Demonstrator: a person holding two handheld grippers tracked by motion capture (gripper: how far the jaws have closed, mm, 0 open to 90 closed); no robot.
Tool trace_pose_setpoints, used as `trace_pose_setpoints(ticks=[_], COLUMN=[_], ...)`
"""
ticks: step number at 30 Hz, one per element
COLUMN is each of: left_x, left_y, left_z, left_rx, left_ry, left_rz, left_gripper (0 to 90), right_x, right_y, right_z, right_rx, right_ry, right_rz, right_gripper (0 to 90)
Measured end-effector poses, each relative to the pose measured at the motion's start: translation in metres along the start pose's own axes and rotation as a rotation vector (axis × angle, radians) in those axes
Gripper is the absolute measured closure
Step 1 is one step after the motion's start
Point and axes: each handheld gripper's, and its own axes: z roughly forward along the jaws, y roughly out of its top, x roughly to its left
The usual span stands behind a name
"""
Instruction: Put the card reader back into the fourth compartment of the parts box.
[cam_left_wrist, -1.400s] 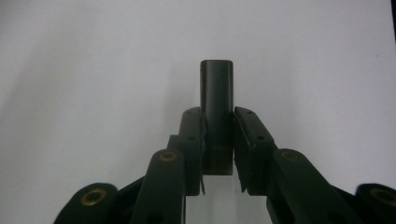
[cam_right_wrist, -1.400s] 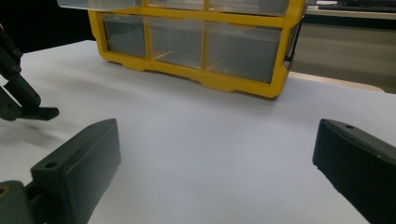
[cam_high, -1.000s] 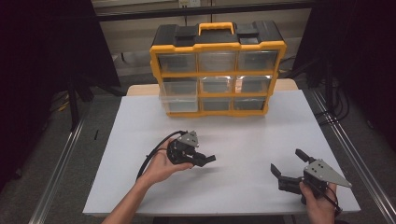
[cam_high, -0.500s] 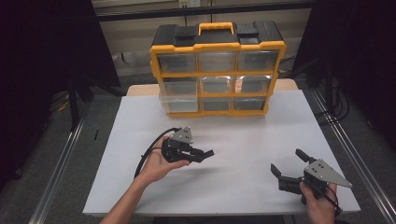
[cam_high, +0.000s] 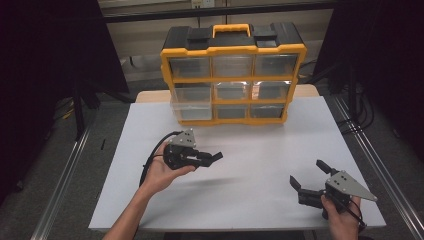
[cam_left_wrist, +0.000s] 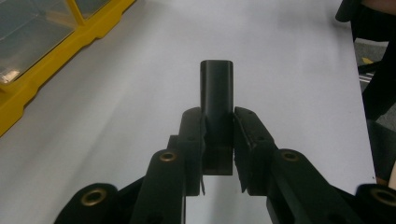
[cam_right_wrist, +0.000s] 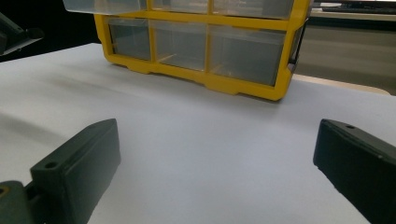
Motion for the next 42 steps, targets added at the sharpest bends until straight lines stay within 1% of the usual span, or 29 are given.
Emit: trace_pose_setpoints(ticks=[1,2,4,5,6,8,12,16,18,21,26,30,34,37,42], left_x=[0.001,0.001,0.001,0.002,0.002,0.002,0.003,0.004,0.005,0.006,0.006,0.006,0.005,0.006,0.009], left_y=[0.0,0.0,0.001,0.001,0.0,0.0,0.001,0.005,0.006,0.009,0.016,0.022,0.028,0.032,0.038], left_z=[-0.001,-0.003,-0.006,-0.008,-0.009,-0.01,-0.012,-0.02,-0.023,-0.028,-0.035,-0.038,-0.046,-0.053,-0.064], left_rx=[-0.003,-0.012,-0.021,-0.031,-0.029,-0.034,-0.042,-0.067,-0.072,-0.087,-0.1,-0.09,-0.102,-0.101,-0.117], left_ry=[0.004,0.005,0.011,0.016,0.019,0.028,0.035,0.048,0.051,0.063,0.077,0.09,0.108,0.126,0.145], left_rz=[0.005,-0.002,0.001,-0.005,0.0,-0.007,-0.002,-0.005,0.0,0.0,0.012,0.029,0.035,0.041,0.044], left_gripper=[74.0,74.0,74.0,74.0,74.0,74.0,74.0,74.0,74.0,74.0,74.0,74.0,74.0,74.0,74.0], right_x=[0.0,0.0,0.0,0.0,-0.001,0.0,-0.001,-0.001,-0.001,-0.001,-0.001,-0.001,-0.001,-0.001,-0.001], right_y=[0.0,0.0,0.0,0.0,0.0,0.0,0.0,0.0,0.0,0.001,0.001,0.001,0.001,0.001,0.001], right_z=[0.0,0.0,0.0,0.0,0.0,0.0,0.0,0.0,0.0,-0.001,-0.001,-0.001,-0.001,-0.001,-0.001], right_rx=[0.0,0.0,-0.001,-0.001,-0.001,-0.001,-0.002,-0.003,-0.004,-0.005,-0.005,-0.008,-0.009,-0.01,-0.012], right_ry=[0.0,0.0,0.001,0.001,0.001,0.002,0.004,0.004,0.004,0.004,0.005,0.011,0.014,0.014,0.007], right_rz=[-0.002,-0.001,0.0,-0.001,0.0,0.002,0.004,0.005,0.005,0.001,0.01,0.016,0.019,0.019,0.019], right_gripper=[0.8,0.8,0.8,0.8,0.8,0.8,0.9,0.8,0.8,0.7,0.7,0.7,0.7,0.7,0.7])
